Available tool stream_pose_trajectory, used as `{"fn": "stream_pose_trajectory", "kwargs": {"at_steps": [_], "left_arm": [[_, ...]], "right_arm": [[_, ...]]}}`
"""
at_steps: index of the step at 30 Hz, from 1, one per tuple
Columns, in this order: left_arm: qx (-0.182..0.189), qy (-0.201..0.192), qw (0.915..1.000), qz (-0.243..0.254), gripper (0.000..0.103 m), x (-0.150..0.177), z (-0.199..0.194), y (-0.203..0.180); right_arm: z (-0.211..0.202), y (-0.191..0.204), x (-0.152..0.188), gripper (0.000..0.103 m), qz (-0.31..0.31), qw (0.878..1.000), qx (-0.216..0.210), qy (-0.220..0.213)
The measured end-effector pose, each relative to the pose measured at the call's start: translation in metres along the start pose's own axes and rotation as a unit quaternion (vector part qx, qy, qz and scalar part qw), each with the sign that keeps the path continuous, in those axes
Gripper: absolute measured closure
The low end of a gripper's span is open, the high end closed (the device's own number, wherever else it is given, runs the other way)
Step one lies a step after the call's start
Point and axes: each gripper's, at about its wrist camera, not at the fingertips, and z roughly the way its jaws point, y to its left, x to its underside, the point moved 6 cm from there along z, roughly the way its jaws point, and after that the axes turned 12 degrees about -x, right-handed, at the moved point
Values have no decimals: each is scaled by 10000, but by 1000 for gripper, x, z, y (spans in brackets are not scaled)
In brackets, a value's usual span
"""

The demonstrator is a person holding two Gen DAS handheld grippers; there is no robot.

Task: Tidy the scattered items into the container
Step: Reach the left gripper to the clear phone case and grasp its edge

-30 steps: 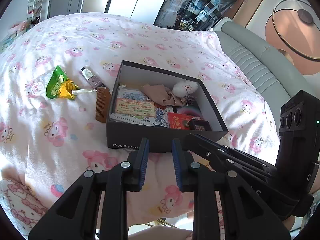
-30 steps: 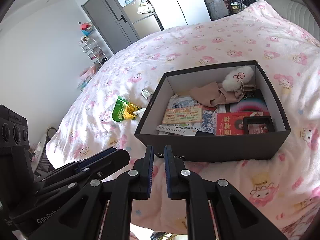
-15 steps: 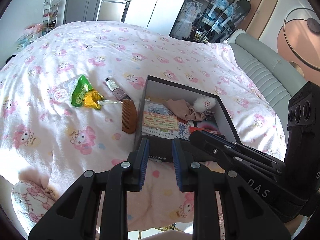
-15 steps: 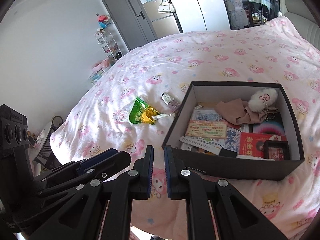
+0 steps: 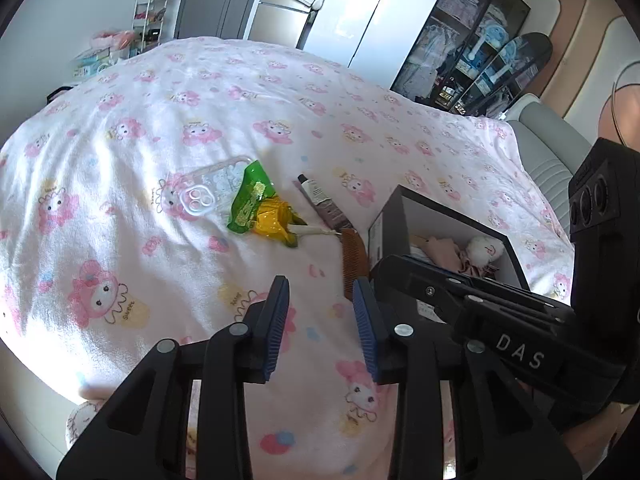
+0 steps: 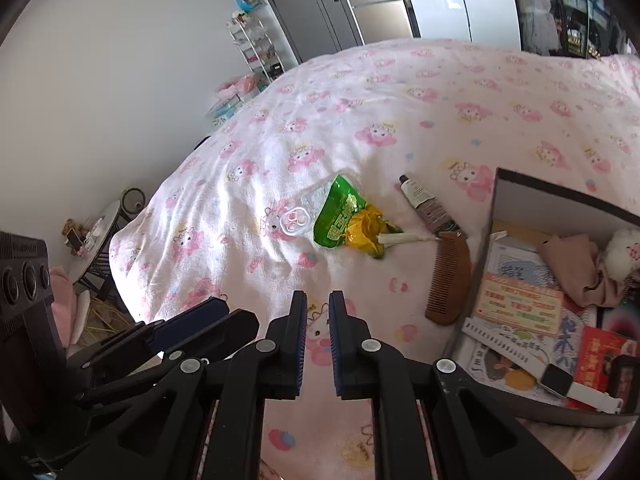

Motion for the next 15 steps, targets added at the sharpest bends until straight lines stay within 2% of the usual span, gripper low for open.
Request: {"fn": "stream_pose_trajectory", "kwargs": {"at_steps": [3, 7, 9, 15], "left_arm": [[-96, 120, 9995, -260, 69, -1, 36, 26], [-39, 360, 9963, -775, 69, -4, 91, 59], [-134, 443, 9945, -937, 70, -11, 116, 71], [-178, 535, 9884, -1409, 70, -43, 164, 102]], "right_arm": [[30, -16, -9, 94, 278, 9995, 65, 132], [69, -30, -25, 94, 293, 9989, 275, 259], [91, -42, -31, 94, 394, 9976, 406, 396], [141, -55, -49, 94, 589, 9966, 283, 498]]}}
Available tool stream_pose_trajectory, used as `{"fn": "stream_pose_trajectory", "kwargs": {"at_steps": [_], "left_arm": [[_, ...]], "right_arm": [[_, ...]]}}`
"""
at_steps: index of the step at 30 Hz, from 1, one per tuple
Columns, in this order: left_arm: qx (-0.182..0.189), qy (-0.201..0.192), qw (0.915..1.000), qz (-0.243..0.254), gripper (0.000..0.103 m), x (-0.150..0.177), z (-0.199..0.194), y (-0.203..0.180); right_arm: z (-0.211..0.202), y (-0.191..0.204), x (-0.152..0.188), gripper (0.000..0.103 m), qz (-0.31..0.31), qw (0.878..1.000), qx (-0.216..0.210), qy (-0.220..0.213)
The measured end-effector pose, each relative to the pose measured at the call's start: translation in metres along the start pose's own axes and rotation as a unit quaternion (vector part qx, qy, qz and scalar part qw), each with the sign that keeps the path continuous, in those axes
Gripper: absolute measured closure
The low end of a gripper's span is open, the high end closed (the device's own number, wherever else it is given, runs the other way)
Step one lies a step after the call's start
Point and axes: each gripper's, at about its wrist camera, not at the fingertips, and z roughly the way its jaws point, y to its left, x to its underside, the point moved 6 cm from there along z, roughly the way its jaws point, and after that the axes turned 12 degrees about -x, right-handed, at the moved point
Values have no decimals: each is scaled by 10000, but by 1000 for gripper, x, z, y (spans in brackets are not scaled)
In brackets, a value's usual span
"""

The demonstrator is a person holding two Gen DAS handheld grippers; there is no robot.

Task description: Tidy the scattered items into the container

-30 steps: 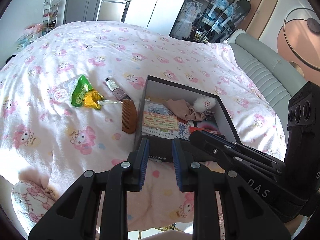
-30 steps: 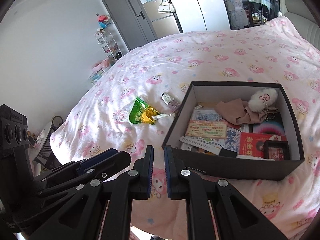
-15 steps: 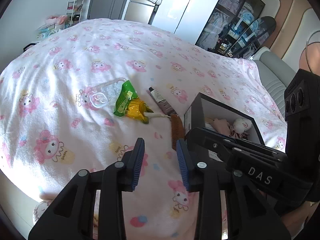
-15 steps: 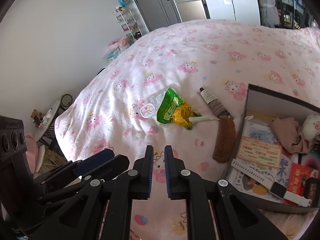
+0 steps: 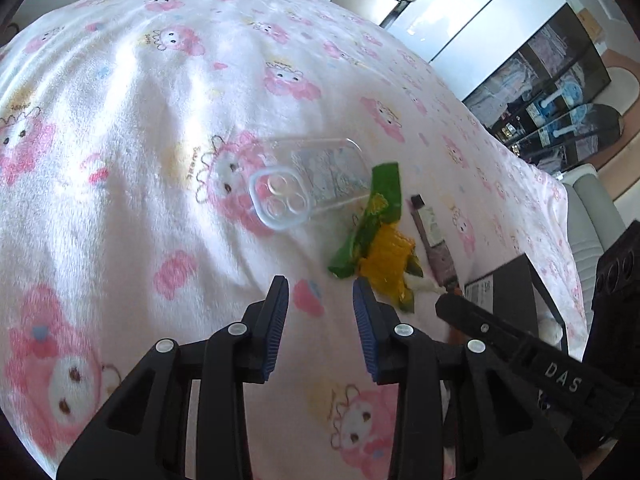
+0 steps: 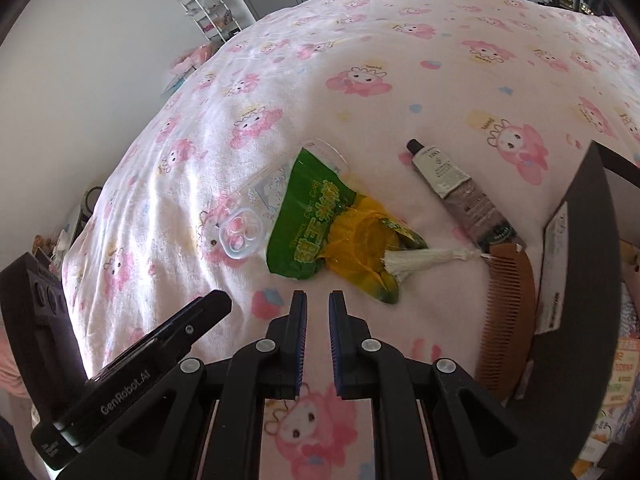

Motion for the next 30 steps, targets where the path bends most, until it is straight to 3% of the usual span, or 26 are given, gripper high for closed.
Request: {"fn": "stream_pose_trajectory", "kwargs": {"at_steps": [6, 9, 14, 22, 30], "left_arm": [[261, 245, 9952, -916, 70, -34, 42, 37], [640, 457, 9894, -1221, 67, -42, 62, 38], [619, 596, 9892, -1191, 66, -40, 85, 26], [687, 513, 9884, -1256, 83, -3, 34, 27], [1060, 536, 9830, -1402, 91, 65, -30, 24]], "right_arm": [[36, 14, -11, 94, -18, 9996, -205, 193], [49, 11, -11, 94, 10, 9994, -177, 282], [52, 5, -15, 94, 156, 9996, -149, 185], [23, 6, 10, 94, 259, 9994, -194, 106], [-26, 28, 90, 94, -80, 9991, -345, 248]]}}
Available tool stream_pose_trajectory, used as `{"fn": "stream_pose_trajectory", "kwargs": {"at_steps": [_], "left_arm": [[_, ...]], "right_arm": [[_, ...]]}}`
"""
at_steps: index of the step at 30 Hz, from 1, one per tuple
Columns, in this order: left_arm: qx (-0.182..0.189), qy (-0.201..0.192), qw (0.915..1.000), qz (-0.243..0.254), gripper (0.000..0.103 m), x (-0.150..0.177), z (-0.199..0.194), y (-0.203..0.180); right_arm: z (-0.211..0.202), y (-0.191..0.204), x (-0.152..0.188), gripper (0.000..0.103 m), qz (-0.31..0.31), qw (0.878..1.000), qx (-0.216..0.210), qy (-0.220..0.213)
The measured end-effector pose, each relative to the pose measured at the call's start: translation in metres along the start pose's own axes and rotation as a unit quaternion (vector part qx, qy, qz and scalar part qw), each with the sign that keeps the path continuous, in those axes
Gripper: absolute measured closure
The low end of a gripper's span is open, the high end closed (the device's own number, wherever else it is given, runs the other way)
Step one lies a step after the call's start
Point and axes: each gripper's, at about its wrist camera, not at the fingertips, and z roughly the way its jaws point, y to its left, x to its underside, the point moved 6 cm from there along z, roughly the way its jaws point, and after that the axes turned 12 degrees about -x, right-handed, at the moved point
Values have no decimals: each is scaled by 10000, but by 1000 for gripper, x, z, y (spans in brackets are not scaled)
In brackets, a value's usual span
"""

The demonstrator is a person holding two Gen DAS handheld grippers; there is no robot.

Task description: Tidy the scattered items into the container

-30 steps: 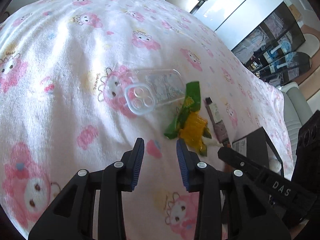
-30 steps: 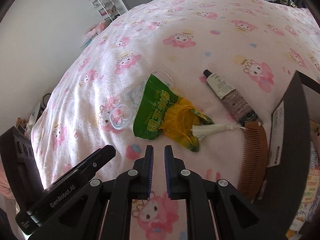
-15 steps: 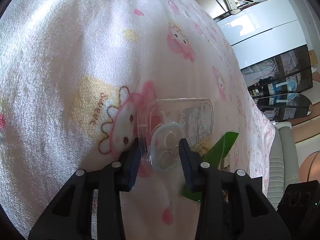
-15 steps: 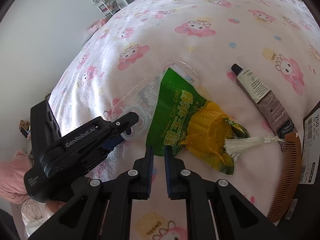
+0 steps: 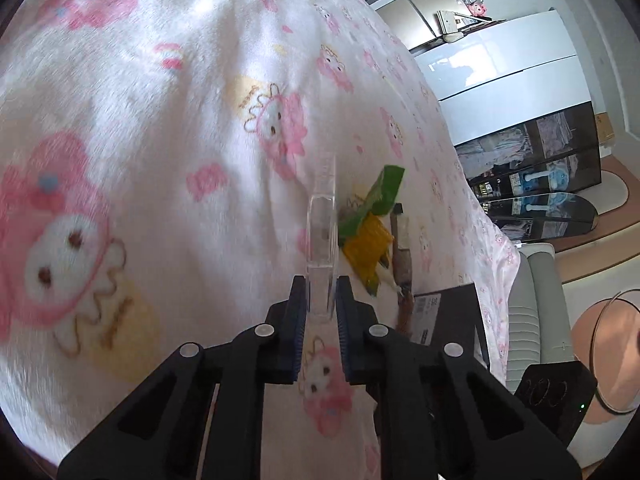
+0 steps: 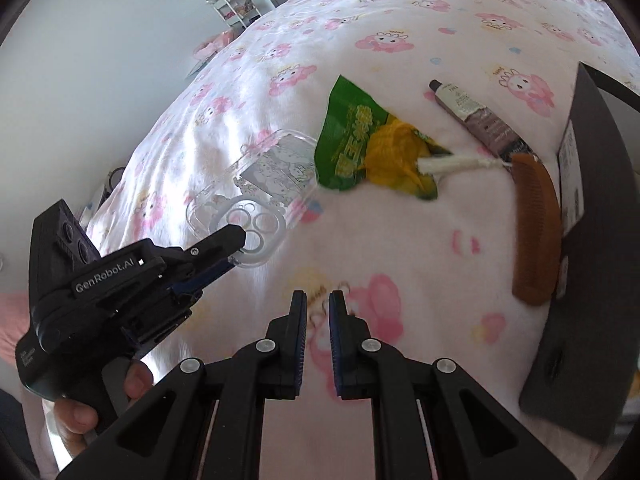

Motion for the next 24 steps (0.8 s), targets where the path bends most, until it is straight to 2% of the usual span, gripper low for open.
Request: {"fn": "stream_pose_trajectory", "kwargs": {"at_steps": [4, 8, 12, 15, 17, 24], "left_arm": [[14, 146, 9998, 162, 92, 37, -13, -11], [83, 394, 9989, 225, 92, 79, -19, -20], [98, 869, 9948, 531, 92, 115, -11, -32], [-218, 1202, 9877, 981, 84, 137, -6, -35], [-215, 1212, 9869, 1045, 74, 145, -13, -35], [-344, 1034, 9892, 981, 70, 140, -41, -24]], "right_arm": [[-27, 0, 32, 94, -130, 9999, -34, -64], [-55, -8, 49, 94, -138, 9997, -82, -209], [-70, -18, 64, 94, -123, 9995, -96, -262], [-74, -27, 79, 94, -52, 9998, -142, -124], [-74, -30, 86, 94, 16, 9996, -263, -89], [-71, -20, 85, 94, 143, 9974, -698, -77]]}}
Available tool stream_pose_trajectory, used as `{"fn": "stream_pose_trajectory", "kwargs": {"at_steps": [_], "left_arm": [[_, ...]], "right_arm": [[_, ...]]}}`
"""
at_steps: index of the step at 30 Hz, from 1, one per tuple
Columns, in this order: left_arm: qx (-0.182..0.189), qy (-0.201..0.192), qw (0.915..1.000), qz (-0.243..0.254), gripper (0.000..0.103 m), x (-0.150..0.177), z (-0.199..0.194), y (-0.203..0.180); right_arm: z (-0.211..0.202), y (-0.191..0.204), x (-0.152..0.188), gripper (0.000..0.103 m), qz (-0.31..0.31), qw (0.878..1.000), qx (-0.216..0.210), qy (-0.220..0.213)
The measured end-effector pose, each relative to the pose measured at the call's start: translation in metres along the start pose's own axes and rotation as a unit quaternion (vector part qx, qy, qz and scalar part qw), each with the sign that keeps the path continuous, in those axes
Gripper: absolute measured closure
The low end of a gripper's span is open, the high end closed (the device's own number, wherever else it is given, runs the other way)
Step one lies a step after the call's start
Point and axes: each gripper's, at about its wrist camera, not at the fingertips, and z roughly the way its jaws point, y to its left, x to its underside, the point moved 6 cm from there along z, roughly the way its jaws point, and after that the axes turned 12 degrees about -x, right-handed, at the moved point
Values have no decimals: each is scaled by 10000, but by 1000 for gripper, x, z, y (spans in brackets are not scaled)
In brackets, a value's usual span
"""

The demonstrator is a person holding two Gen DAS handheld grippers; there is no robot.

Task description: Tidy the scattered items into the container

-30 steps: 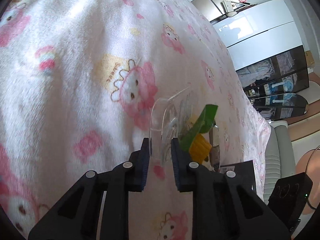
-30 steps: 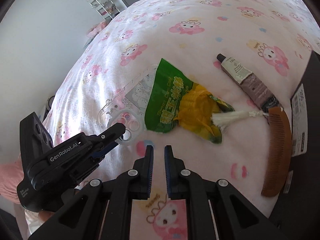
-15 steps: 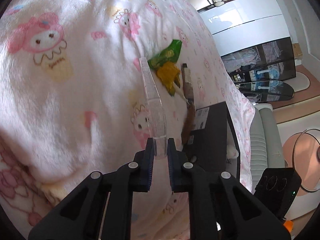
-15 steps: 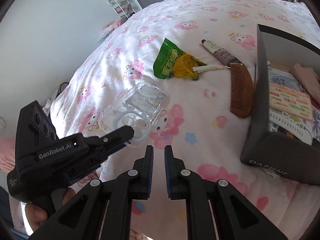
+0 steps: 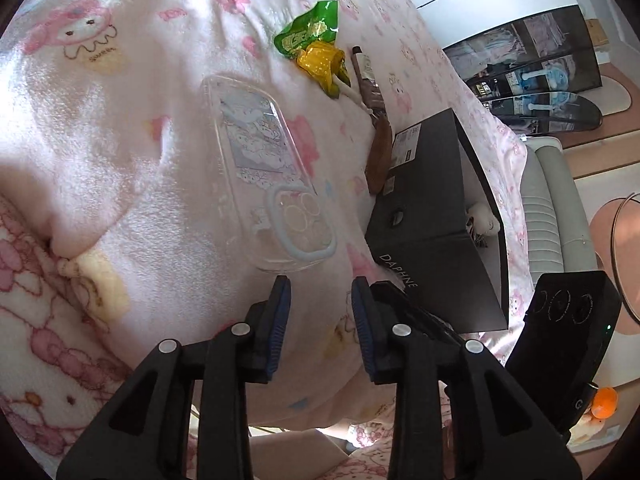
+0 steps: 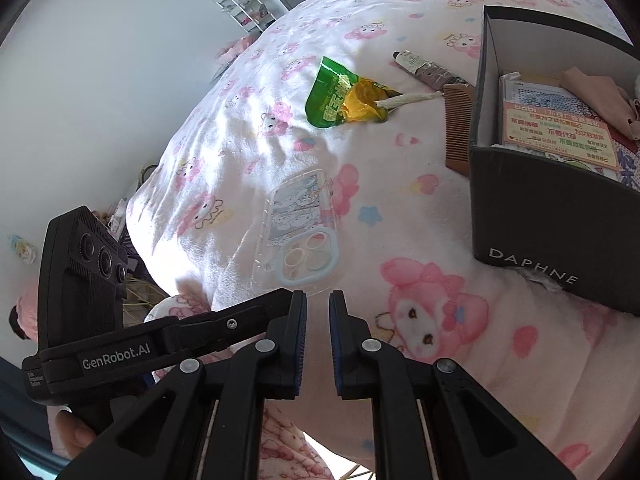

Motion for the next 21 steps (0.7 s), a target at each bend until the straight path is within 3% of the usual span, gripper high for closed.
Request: {"fn": "stream_pose_trajectory", "kwargs": {"at_steps": [3, 5, 7, 9, 11, 15, 17, 18, 21], "left_arm": [[-33, -94, 9999, -65, 69, -6, -12, 10], [-155, -229, 9995, -136, 69, -14, -17, 20], [-233, -356, 9986, -325, 69, -27, -16, 32], [-300, -461, 9974, -462, 69, -41, -8, 41], [-317, -305, 9976, -535, 70, -49, 8, 45], [-292, -157, 9984, -451, 80, -48, 22, 33], [-265, -106, 9992, -293, 89, -40, 21, 22], [-209, -37, 9995, -236, 90, -34, 21, 17], [-59, 201, 9998, -1, 90, -10, 24, -1]], "right_arm": [[5, 6, -2, 93, -26, 9999, -88, 69], [12, 7, -4, 87, 21, 9998, -130, 125], [22, 3, -6, 67, 184, 9996, -140, 188], [32, -1, -6, 61, 415, 9986, -248, 228], [44, -5, -6, 59, 560, 9975, -329, 294], [47, -13, -4, 61, 714, 9960, -497, 190], [35, -12, -2, 72, 614, 9967, -534, 45], [29, -12, -1, 79, 556, 9972, -505, 9], [6, -17, 4, 80, 541, 9972, -485, -189]]}}
